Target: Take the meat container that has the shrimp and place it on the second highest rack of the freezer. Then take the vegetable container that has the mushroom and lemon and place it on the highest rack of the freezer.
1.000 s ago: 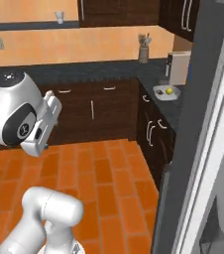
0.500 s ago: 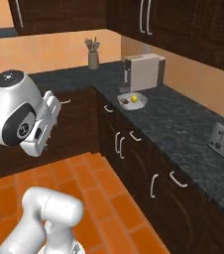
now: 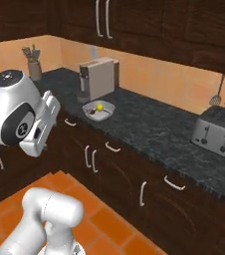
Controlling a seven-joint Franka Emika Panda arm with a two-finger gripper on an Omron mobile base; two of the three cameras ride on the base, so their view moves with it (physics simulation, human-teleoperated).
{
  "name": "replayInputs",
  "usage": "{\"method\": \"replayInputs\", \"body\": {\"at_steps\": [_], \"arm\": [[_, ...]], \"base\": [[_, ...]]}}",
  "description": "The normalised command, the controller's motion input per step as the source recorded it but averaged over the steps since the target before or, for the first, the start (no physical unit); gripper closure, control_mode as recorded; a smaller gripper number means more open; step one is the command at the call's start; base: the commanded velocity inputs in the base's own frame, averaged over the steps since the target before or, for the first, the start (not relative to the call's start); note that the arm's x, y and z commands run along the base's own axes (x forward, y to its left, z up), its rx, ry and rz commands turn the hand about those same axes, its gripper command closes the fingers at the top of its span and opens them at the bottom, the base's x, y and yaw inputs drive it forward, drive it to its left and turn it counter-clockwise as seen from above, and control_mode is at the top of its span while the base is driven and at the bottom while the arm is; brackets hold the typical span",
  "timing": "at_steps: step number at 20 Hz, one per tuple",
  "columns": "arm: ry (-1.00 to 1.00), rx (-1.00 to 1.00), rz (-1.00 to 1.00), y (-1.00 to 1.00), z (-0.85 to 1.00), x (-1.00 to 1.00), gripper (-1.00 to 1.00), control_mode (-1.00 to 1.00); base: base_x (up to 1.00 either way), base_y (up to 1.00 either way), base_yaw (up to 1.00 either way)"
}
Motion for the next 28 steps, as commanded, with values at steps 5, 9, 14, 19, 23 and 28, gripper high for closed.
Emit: {"method": "replayInputs", "body": {"at_steps": [5,9,14,19,23,28], "arm": [[0.0,0.0,0.0,0.0,0.0,0.0,-1.0,1.0],[0.0,0.0,0.0,0.0,0.0,0.0,-1.0,1.0],[0.0,0.0,0.0,0.0,0.0,0.0,-1.0,1.0],[0.0,0.0,0.0,0.0,0.0,0.0,-1.0,1.0],[0.0,0.0,0.0,0.0,0.0,0.0,-1.0,1.0],[0.0,0.0,0.0,0.0,0.0,0.0,-1.0,1.0]], "base": [[0.61,0.24,-0.65],[0.61,0.16,-0.58],[0.68,0.37,-0.34],[0.59,0.67,-0.22],[0.53,0.58,-0.27],[0.54,0.26,-0.25]]}}
